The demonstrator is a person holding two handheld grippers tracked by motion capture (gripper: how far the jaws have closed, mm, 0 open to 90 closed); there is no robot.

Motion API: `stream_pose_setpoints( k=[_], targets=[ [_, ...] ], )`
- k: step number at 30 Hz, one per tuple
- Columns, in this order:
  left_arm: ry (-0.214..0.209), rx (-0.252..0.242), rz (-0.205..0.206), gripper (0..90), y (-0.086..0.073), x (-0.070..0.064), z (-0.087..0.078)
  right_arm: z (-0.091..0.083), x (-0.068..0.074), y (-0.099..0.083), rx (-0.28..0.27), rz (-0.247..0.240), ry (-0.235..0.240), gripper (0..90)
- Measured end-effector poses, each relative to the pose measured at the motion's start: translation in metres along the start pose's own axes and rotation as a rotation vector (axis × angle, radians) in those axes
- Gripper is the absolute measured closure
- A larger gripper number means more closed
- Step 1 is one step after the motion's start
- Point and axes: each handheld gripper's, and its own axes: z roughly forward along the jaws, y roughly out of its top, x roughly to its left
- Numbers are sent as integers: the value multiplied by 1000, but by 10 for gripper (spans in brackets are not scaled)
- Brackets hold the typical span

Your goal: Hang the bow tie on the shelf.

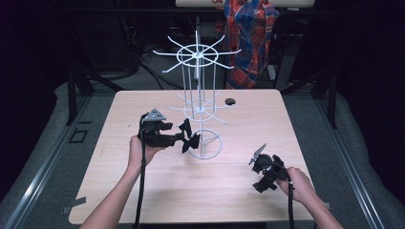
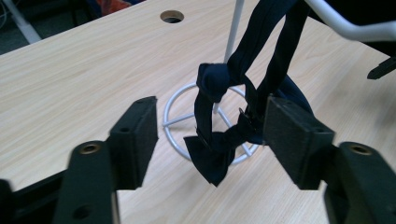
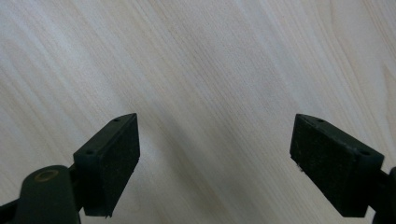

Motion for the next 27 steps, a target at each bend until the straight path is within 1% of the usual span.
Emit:
stream_pose_setpoints(
  k=[4, 5, 6, 7, 9, 12, 13, 16, 21, 27],
  targets=[
    [19, -6, -5, 270, -3, 2, -9, 0, 0, 0, -2, 0, -2, 156],
    [15, 0, -9, 250, -4, 3, -11, 0, 1, 0, -5, 2, -2, 156],
    [17, 4, -15, 232, -5, 4, -13, -1, 1, 0, 2, 0, -3, 156],
    [22, 6, -18, 218, -6, 4, -14, -1, 1, 0, -3, -5, -5, 156],
    [20, 19, -23, 187, -8, 4, -17, -2, 2, 1, -5, -13, -7, 155],
    [44, 30, -13, 160, -11, 4, -21, -3, 2, 1, -3, -15, -6, 155],
    [44, 32, -13, 159, -11, 4, -22, -2, 2, 1, -2, -13, -7, 155],
    [53, 34, -20, 128, -13, 5, -28, -1, 1, 1, -2, -10, -5, 156],
    [74, 41, -28, 92, -17, 6, -35, -3, 3, 1, -5, -19, -8, 155],
    [100, 68, -24, 56, -24, 4, -44, -3, 2, 1, -1, -28, -10, 155]
  ],
)
